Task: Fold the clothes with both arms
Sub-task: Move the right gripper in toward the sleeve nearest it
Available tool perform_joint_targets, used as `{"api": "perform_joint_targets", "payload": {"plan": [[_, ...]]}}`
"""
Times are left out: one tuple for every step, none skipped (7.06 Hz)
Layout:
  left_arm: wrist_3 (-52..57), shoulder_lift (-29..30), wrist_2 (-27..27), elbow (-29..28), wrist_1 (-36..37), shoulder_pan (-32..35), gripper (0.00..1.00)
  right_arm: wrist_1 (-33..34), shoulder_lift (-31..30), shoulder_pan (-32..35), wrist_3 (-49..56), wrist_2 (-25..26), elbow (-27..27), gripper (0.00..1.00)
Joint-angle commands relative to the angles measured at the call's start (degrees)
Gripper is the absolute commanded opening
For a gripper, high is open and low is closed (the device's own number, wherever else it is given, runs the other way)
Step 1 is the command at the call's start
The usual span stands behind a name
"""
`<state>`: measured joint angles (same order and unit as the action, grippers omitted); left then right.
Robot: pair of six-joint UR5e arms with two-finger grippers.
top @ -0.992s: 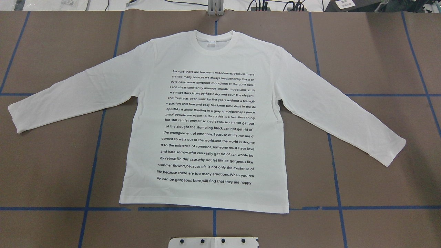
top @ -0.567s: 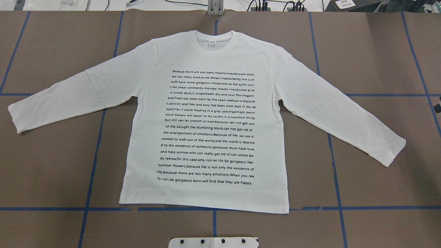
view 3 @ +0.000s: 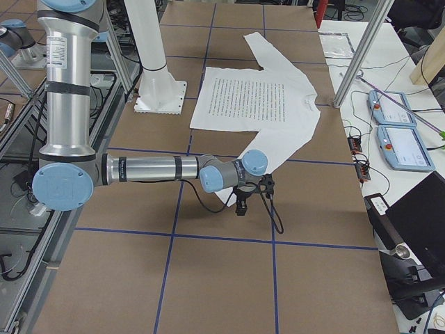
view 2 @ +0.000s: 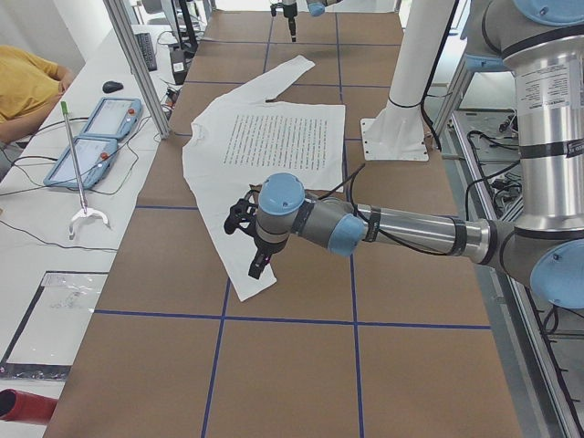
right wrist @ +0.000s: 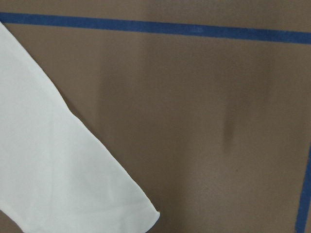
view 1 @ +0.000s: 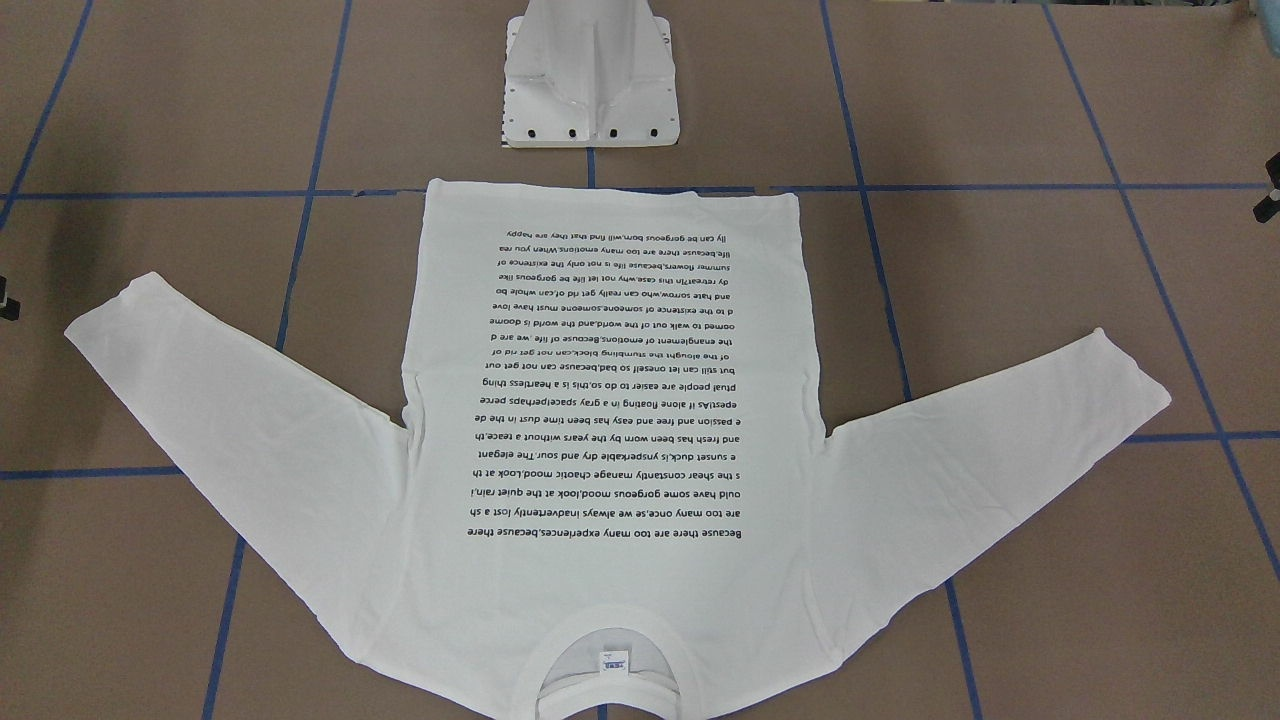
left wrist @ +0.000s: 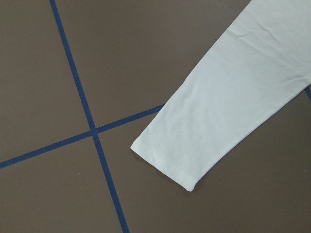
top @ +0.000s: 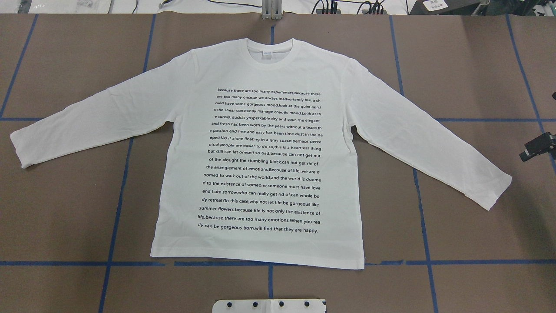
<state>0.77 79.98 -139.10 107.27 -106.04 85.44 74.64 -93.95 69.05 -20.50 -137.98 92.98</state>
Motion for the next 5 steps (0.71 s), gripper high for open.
{"api": "perform_joint_targets", "payload": {"plan": [[0.03, 0.0, -0.55, 0.39, -0.13, -0.01, 1.0, -15.56, -1.92, -5.91, -13.96, 0.69, -0.86, 1.0], [0.03, 0.0, -0.55, 0.48, -0.48, -0.01, 0.99, -20.97, -2.46, -6.73, -20.04, 1.22, -2.79, 1.0], [0.03, 0.0, -0.55, 0.48, -0.92, -0.01, 1.0, -22.59, -3.51, -6.74, -20.89, 0.88, -5.24, 0.99], [0.03, 0.0, -0.55, 0.48, -0.92, -0.01, 1.0, -22.69, -3.61, -6.74, -22.38, 0.87, -7.27, 0.99], [0.03, 0.0, -0.55, 0.65, -0.92, -0.01, 1.0, -23.22, -3.69, -6.65, -24.22, 0.96, -7.46, 0.99]]}}
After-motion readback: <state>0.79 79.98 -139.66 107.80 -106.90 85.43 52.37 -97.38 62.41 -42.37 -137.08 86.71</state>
